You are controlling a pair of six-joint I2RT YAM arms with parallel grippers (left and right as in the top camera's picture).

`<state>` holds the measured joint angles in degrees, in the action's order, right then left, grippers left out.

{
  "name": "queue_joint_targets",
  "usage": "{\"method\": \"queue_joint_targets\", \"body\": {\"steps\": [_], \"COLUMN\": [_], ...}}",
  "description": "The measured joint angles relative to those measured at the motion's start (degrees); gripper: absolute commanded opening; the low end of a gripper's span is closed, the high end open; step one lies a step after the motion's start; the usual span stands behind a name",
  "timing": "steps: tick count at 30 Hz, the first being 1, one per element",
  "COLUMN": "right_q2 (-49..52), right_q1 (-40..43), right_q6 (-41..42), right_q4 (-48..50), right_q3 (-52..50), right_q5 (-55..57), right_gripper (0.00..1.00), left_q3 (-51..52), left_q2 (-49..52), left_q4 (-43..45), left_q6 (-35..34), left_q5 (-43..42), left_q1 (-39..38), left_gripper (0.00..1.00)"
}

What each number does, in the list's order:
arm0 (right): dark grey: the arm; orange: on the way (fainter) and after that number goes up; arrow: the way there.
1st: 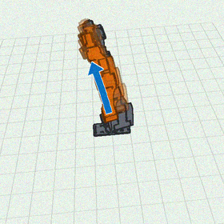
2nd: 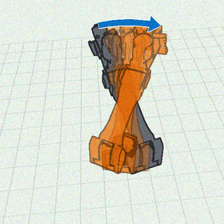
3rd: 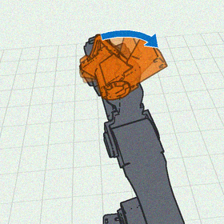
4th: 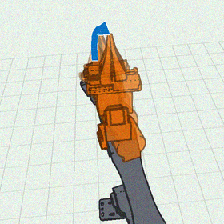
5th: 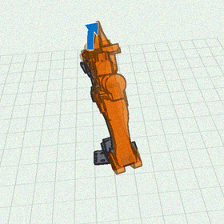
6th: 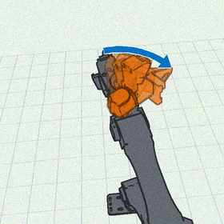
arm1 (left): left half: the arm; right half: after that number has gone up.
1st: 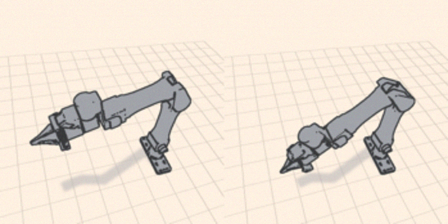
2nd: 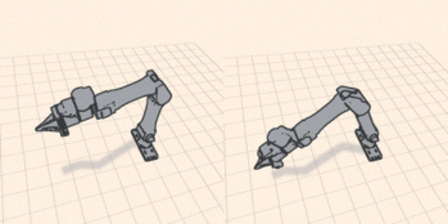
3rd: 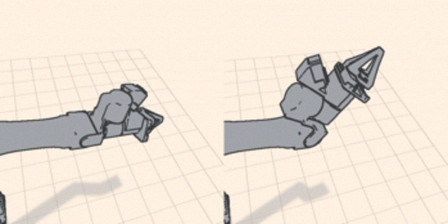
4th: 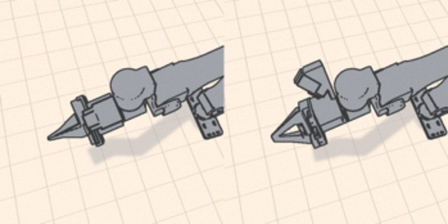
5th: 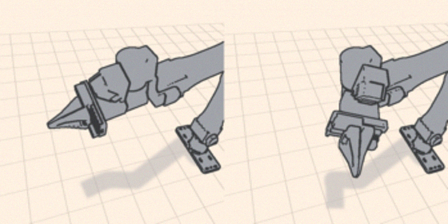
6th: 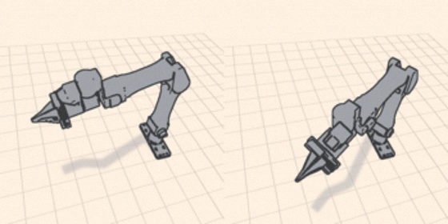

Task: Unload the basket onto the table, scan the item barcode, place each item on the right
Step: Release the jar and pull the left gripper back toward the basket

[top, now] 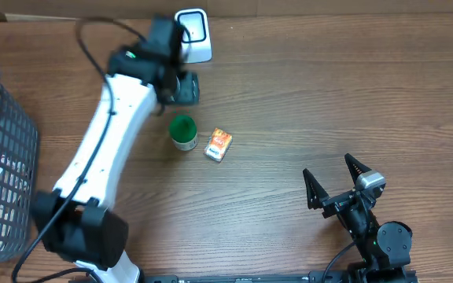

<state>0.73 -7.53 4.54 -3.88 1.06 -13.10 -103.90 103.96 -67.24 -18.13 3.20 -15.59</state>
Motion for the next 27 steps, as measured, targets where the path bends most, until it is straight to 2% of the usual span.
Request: {"method": "queue_joint_targets", "body": {"steps": [5, 9, 15, 20, 24, 27], "right_q2": [0.0, 0.0, 0.0, 0.0, 0.0, 0.0], "right_q1": [0.0, 0.0, 0.0, 0.0, 0.0, 0.0], "right_q6": [-0.02, 0.0, -0.04, 0.0, -0.02, -0.02], "right_q4": [-0.02, 0.0, -0.02, -0.02, 0.0, -0.02], "right_q3": [0.0, 0.0, 0.0, 0.0, 0.0, 0.0], "right_q5": [-0.02, -0.02, 0.0, 0.0, 0.0, 0.0], "right_gripper": [1.0, 1.0, 1.0, 1.0, 1.0, 1.0], "left_q3": [-14.14, -20.37, -21.64, -21.4, -19.87, -17.07], "left_q2": [-2.86, -7.06, -13.14, -13.51, -12.52, -11.13], "left_q4": [-9.68, -13.79, -18.08, -17.81, -16.41, -15.26], "left_q6": [0.33, 0.5, 1.18, 3.34, 3.74, 3.74], "left_q5": [0.02, 0.04, 0.11, -0.87, -5.03, -7.06], "left_q1": [5.97, 16.22, 36.11, 51.78, 61.44, 65.77], "left_gripper": [0.74, 0.76, 0.77, 0.77, 0.76, 0.75]}}
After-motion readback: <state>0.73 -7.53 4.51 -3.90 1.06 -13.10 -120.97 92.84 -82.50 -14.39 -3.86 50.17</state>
